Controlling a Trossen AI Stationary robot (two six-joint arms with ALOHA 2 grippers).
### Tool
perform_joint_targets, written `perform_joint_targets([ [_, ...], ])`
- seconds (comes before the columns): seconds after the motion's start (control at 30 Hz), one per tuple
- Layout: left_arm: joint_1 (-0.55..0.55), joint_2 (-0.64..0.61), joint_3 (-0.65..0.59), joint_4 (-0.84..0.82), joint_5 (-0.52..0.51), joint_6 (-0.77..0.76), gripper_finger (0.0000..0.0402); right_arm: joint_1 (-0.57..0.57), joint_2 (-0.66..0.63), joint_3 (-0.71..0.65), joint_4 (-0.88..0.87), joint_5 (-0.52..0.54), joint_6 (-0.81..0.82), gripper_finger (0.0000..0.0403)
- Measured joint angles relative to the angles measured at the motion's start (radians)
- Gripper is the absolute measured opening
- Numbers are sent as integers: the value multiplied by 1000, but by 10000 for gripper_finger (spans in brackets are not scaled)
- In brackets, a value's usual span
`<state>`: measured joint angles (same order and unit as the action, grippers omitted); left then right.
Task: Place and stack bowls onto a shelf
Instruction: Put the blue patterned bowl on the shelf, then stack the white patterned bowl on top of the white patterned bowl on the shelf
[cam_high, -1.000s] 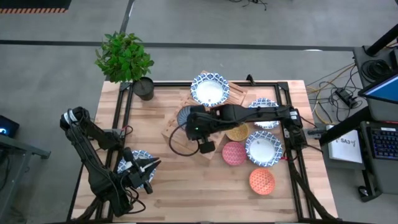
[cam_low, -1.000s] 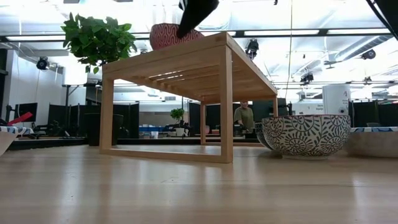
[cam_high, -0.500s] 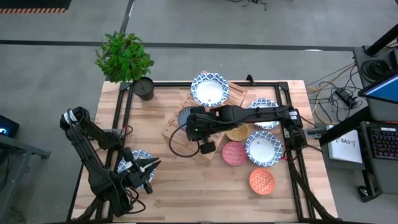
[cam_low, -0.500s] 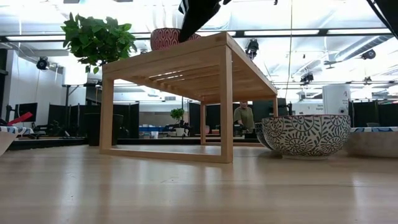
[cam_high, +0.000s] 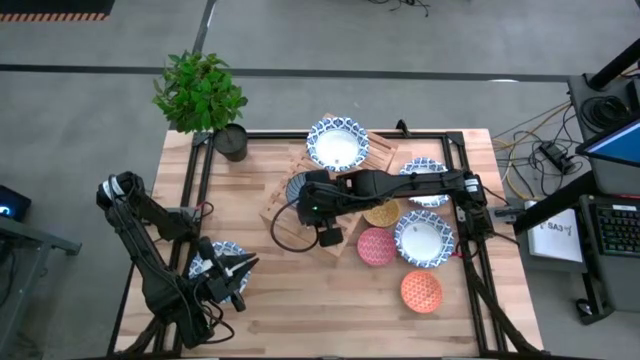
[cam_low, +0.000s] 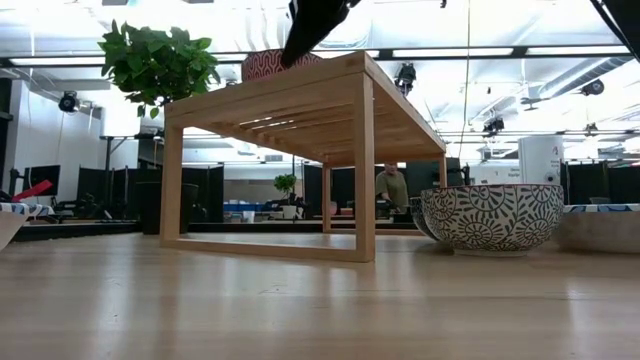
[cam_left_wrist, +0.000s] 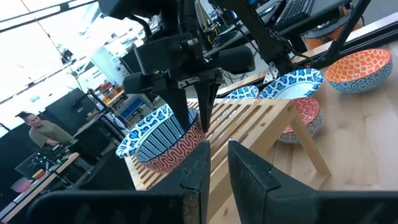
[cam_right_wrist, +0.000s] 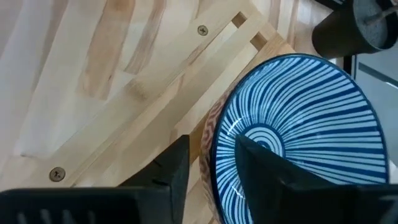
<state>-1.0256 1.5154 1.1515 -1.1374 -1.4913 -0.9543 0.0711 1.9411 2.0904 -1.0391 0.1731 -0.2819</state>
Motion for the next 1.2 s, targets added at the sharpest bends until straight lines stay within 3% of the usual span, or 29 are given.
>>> perform_joint_targets([
  [0.23,4,-1,0,1,26,-4,39,2,-2,34,-9,30,26,145],
  [0.37,35,-4,0,3,135,-14,39,16,-6,76,-38,31,56,142],
  [0.5,102,-5,31,2,417,-70,39,54,-20,107,-65,31,58,137],
  [0.63,158,0,40,4,709,-227,39,117,-62,108,-72,30,61,132],
  [0.97,189,51,16,-156,1186,-717,39,347,-172,102,-134,36,190,126],
  [1.07,189,75,15,-150,1329,-753,39,423,-183,101,-132,38,215,127],
  [1.2,189,110,15,-62,1429,-745,39,519,-187,92,-131,108,267,127],
])
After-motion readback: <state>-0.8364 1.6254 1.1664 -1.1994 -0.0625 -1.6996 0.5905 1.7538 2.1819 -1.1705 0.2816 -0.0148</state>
